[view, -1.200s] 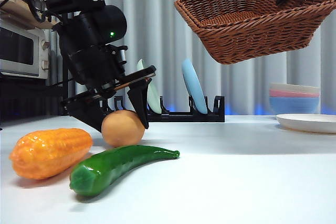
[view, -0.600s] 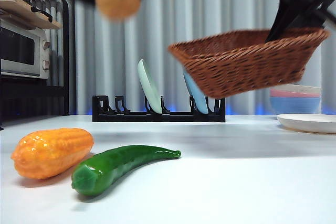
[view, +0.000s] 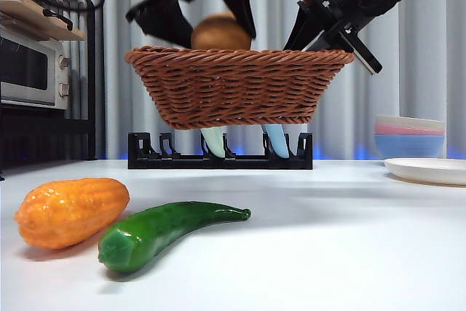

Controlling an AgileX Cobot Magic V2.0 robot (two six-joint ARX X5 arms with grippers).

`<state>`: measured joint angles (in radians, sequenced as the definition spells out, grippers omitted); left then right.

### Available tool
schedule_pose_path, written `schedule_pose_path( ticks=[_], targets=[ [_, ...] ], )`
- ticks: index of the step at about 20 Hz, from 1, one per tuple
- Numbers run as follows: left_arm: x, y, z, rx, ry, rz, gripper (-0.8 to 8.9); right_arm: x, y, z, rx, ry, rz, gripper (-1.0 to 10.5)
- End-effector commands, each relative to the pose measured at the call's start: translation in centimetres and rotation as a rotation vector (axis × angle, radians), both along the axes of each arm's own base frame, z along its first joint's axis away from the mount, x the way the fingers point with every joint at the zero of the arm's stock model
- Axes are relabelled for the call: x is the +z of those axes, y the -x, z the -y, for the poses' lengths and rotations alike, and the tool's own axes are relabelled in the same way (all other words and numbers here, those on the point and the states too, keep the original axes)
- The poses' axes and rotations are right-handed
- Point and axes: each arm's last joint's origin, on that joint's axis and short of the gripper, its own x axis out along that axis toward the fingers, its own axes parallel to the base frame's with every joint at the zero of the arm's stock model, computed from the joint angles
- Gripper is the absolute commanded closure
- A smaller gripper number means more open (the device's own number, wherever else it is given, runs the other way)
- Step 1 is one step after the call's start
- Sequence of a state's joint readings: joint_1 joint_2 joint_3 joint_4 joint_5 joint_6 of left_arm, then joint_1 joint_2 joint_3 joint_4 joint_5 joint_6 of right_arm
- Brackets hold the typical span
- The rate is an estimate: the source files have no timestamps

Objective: Pick up the basket,pick up the corn from the table,pick up the potato from the table,pick up the cucumber from the table,put all items into the basket

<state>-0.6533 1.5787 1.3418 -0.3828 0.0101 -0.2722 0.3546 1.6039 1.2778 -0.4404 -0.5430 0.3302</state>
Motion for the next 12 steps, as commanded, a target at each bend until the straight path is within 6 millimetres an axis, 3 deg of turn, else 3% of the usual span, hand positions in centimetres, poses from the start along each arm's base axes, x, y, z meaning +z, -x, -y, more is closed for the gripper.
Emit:
schedule_pose_path(
  ticks=[1, 7, 10, 12],
  targets=[
    [-0.7, 0.0, 0.1, -0.008, -0.026, -0.013, 2.14, 0.4, 0.1, -0.3, 0.002, -0.023, 0.006, 9.6],
    [-0.1, 0.0, 0.1, -0.016, -0.023, -0.019, 2.16, 0.4, 0.1, -0.2, 0.000, -0.022, 0.007, 9.6],
    [2.8, 0.9, -0.5, -0.056, -0.031, -0.044, 2.16, 0.4, -0.2, 0.2, -0.014, -0.022, 0.009, 9.6],
    [6.0, 2.6, -1.8, -0.096, -0.097, -0.038, 2.16, 0.4, -0.5, 1.0, -0.035, -0.021, 0.014, 9.6]
  ],
)
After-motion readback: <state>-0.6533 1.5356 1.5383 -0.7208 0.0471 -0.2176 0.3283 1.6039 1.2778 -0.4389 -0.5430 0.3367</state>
